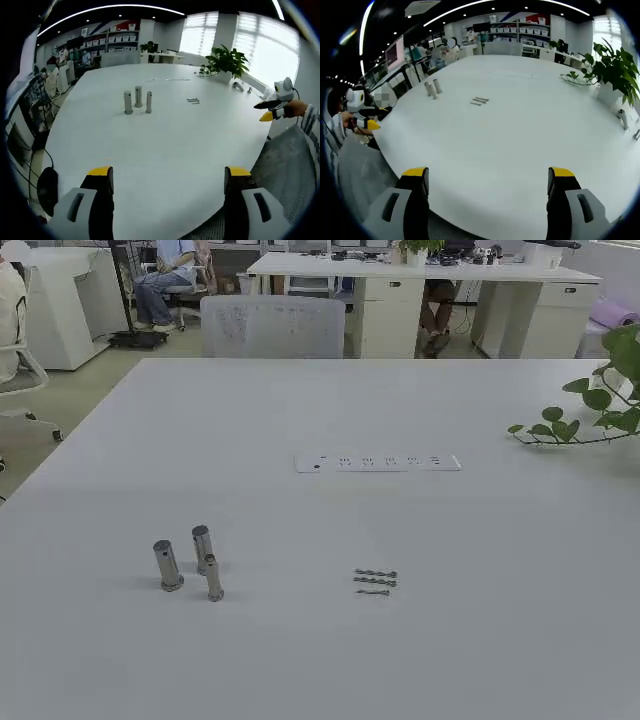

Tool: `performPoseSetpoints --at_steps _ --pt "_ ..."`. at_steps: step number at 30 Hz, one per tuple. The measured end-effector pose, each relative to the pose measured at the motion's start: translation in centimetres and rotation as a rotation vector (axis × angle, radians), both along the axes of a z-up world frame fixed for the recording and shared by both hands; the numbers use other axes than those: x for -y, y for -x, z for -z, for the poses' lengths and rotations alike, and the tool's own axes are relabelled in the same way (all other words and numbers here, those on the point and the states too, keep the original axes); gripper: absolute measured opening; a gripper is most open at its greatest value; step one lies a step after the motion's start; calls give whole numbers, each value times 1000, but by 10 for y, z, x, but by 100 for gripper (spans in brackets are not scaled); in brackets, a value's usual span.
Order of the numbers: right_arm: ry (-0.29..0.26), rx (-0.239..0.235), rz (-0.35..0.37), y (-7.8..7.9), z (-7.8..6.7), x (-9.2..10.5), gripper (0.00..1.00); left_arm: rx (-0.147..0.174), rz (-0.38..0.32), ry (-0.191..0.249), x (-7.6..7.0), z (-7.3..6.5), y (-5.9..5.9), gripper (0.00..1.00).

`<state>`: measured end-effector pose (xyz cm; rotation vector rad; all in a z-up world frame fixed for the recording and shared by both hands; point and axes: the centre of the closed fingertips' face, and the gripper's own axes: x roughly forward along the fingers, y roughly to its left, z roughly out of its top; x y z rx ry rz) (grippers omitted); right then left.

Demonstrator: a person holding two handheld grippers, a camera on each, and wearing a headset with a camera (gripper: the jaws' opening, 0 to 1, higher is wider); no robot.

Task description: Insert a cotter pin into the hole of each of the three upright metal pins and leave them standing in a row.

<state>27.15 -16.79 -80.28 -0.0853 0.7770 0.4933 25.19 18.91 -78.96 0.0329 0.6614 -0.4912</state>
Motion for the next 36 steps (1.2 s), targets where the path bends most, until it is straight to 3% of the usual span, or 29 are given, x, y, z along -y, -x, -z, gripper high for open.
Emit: performPoseSetpoints --at_steps 36 --pt "12 -40 1 2 7 5 100 -36 -20 -22 -4 11 0 85"
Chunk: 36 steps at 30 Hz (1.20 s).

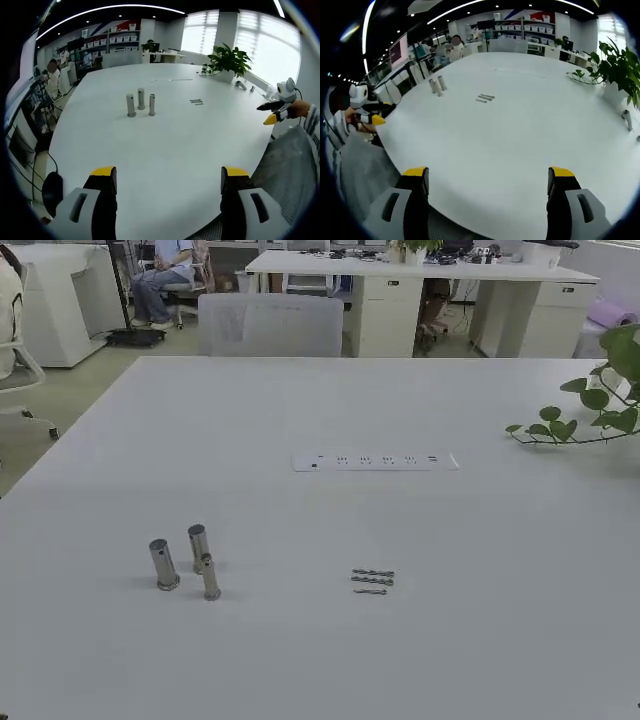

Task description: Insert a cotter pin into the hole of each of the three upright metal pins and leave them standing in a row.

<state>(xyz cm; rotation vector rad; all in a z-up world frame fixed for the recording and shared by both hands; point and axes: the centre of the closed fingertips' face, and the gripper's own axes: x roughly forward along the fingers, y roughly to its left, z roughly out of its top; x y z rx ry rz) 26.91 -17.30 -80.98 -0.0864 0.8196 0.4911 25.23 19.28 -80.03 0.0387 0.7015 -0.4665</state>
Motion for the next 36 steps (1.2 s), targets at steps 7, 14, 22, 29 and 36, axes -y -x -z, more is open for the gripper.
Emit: performPoseSetpoints --at_steps 7,14,22,29,36 --pt "-4 -3 2 1 -3 0 100 -5 -18 -16 -5 5 0 83" --pt "6 -20 -8 2 -2 -2 100 -20 -16 -6 -2 9 2 83" --pt "3 -28 -16 3 -2 -3 100 -14 -13 7 -1 8 1 80" --pt "3 -25 -20 2 -4 -4 100 2 1 2 -3 1 -8 78" --pt "3 -20 -21 0 -6 -5 100 3 37 -11 -4 -3 -17 78"
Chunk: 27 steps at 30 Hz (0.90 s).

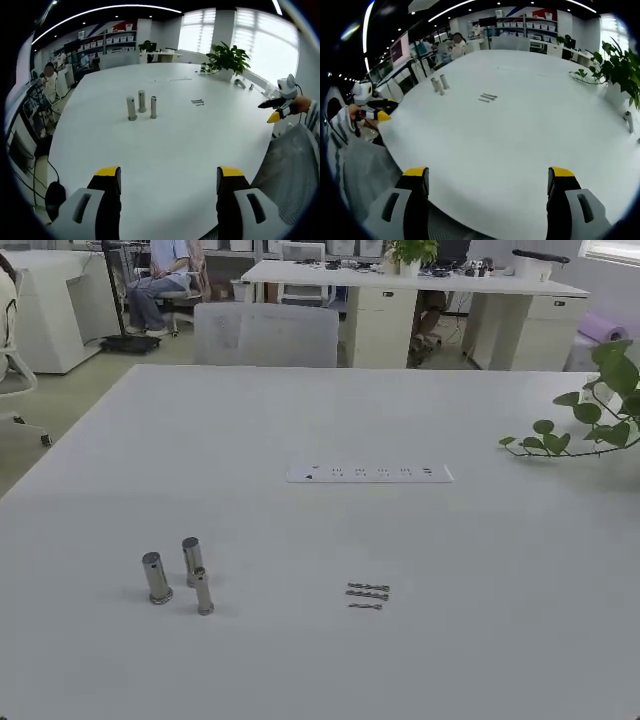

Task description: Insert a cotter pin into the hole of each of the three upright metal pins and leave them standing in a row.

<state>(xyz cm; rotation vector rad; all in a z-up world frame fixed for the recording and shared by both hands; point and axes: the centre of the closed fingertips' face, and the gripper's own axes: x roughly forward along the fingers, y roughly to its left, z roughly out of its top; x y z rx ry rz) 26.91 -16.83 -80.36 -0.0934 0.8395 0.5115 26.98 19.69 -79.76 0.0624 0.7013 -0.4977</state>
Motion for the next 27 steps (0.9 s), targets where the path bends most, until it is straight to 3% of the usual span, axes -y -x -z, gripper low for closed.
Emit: performPoseSetpoints --at_steps 3,8,17,27 --pt "1 -6 1 0 0 0 100 0 14 -9 0 1 -5 78" --pt "-4 -4 7 -1 0 -2 100 13 11 33 6 -2 -15 77" --pt "-10 -10 -1 2 0 -7 100 18 35 48 17 3 -32 73" --pt "-9 -14 1 3 1 -8 99 62 33 41 19 -2 -65 65"
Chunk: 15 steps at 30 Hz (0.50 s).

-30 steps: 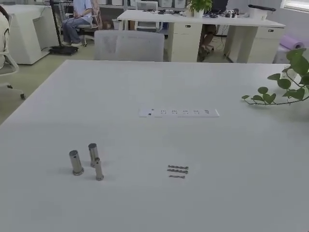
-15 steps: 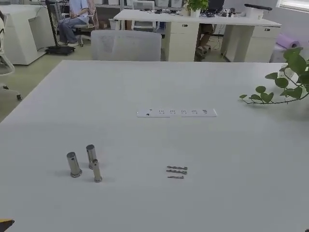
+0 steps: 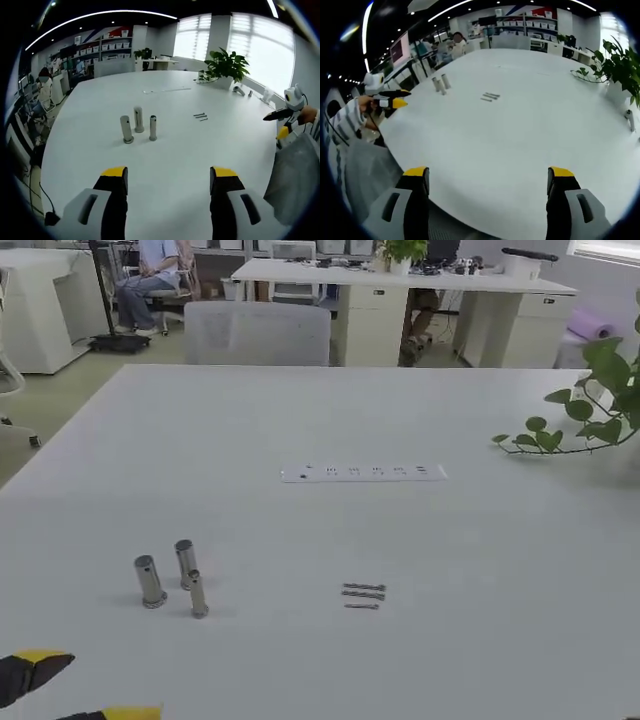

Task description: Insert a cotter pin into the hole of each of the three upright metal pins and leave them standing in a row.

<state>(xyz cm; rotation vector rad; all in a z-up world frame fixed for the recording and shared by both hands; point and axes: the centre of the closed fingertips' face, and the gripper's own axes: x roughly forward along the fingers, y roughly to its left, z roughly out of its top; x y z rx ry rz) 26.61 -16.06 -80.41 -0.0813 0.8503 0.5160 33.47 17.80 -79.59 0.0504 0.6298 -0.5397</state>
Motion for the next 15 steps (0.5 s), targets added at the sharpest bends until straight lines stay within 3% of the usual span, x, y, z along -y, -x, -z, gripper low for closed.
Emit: performPoseSetpoints --at_steps 3,7,15 --pt "-1 2 7 0 0 0 99 15 -2 1 1 -1 -9 61" --pt "-3 1 10 0 0 0 99 16 -7 46 8 -1 -21 59" --pt "-12 -15 18 1 6 -2 98 6 34 39 24 4 -37 57"
